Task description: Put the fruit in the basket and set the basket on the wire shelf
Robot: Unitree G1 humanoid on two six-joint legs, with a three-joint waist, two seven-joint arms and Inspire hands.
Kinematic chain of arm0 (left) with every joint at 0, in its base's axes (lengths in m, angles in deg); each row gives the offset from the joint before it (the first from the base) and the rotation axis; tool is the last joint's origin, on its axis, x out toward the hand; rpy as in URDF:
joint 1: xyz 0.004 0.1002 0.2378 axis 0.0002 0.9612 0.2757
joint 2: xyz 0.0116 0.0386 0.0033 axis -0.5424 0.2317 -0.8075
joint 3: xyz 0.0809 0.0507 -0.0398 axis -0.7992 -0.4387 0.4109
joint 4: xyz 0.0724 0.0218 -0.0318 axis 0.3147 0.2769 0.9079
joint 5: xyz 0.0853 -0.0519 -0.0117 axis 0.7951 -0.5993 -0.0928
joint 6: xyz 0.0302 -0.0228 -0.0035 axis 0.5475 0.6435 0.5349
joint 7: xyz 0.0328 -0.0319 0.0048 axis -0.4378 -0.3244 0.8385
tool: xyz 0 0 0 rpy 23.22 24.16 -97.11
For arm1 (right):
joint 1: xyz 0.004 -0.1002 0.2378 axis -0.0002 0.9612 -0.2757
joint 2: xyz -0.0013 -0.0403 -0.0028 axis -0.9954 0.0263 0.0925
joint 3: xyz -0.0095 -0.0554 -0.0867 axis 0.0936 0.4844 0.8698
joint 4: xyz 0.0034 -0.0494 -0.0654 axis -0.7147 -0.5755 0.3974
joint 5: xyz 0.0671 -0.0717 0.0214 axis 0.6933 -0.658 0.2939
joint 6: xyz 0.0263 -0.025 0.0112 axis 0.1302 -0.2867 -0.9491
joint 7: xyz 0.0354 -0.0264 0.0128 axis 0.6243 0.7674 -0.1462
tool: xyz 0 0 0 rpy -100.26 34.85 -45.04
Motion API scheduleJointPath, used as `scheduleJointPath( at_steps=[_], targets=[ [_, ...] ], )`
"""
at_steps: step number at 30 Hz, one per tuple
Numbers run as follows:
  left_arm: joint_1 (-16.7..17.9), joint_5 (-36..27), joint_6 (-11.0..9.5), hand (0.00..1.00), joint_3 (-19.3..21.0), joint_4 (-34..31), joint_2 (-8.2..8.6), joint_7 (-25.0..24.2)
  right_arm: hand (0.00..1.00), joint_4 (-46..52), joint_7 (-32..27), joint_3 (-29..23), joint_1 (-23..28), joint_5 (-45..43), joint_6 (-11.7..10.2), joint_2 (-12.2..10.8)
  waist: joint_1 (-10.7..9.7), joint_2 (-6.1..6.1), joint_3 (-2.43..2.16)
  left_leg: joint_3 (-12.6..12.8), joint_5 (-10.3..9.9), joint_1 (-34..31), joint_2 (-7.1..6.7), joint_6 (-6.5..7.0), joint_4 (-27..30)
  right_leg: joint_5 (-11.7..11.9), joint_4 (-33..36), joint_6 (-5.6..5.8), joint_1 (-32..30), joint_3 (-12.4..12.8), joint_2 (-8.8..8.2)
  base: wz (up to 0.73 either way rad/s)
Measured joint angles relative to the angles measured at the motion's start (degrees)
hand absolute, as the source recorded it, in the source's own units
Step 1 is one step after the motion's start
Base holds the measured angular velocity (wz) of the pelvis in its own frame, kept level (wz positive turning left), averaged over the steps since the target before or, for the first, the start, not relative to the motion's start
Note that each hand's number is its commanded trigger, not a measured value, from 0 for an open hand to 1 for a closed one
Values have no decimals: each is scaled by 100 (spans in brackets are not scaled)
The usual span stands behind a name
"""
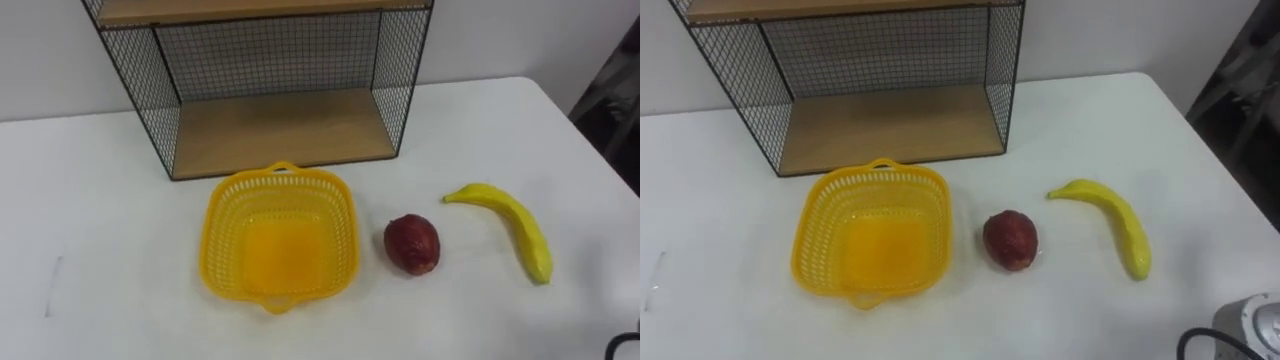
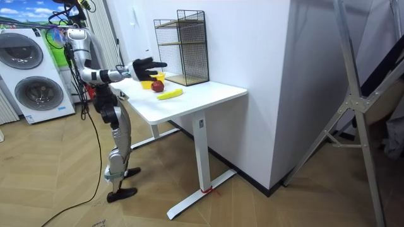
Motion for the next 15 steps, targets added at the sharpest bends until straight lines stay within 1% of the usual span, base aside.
scheduleJointPath(
  at_steps=[2,5,6,8,10,12,13,15],
  targets=[
    [-1,19,0,0,-26,5,0,-23,0,115,188,172,0,-207,0,2,-5,-2,-1,0,18,4,-13,6,-10,0,1,0,1,-4,-11,0],
    [-16,14,8,0,-158,6,-3,-71,0,181,487,538,-1,-267,0,154,87,-4,6,-3,34,12,-17,21,-12,10,5,-4,-1,19,-21,-5],
    [-36,15,9,0,-252,2,-7,-87,0,186,671,672,-17,-270,2,225,114,2,10,2,41,9,-15,28,-8,27,5,1,0,16,-20,0],
    [-42,14,8,0,-320,3,-15,-125,0,186,1009,831,-65,-272,3,257,115,-7,19,2,53,3,-15,40,-1,39,6,4,0,12,-22,0],
    [-26,9,8,0,-424,5,-45,-219,0,186,1407,1012,-85,-273,7,317,140,3,47,-23,54,-29,-12,46,10,60,9,15,2,-10,-20,3],
    [-8,12,9,0,-433,4,-50,-302,0,186,1695,1142,-123,-273,7,379,163,21,65,-47,63,-36,-12,63,-1,83,9,26,-5,-12,-22,0],
    [-1,15,8,0,-430,2,-67,-373,0,182,1892,1225,-121,-273,8,426,176,23,65,-57,69,-41,-13,73,1,86,10,29,-5,-16,-27,0],
    [-1,17,8,0,-415,-2,-77,-451,0,182,2172,1278,-118,-273,8,435,232,26,62,-55,72,-37,-15,78,4,89,10,34,1,-11,-29,0]
  ],
)
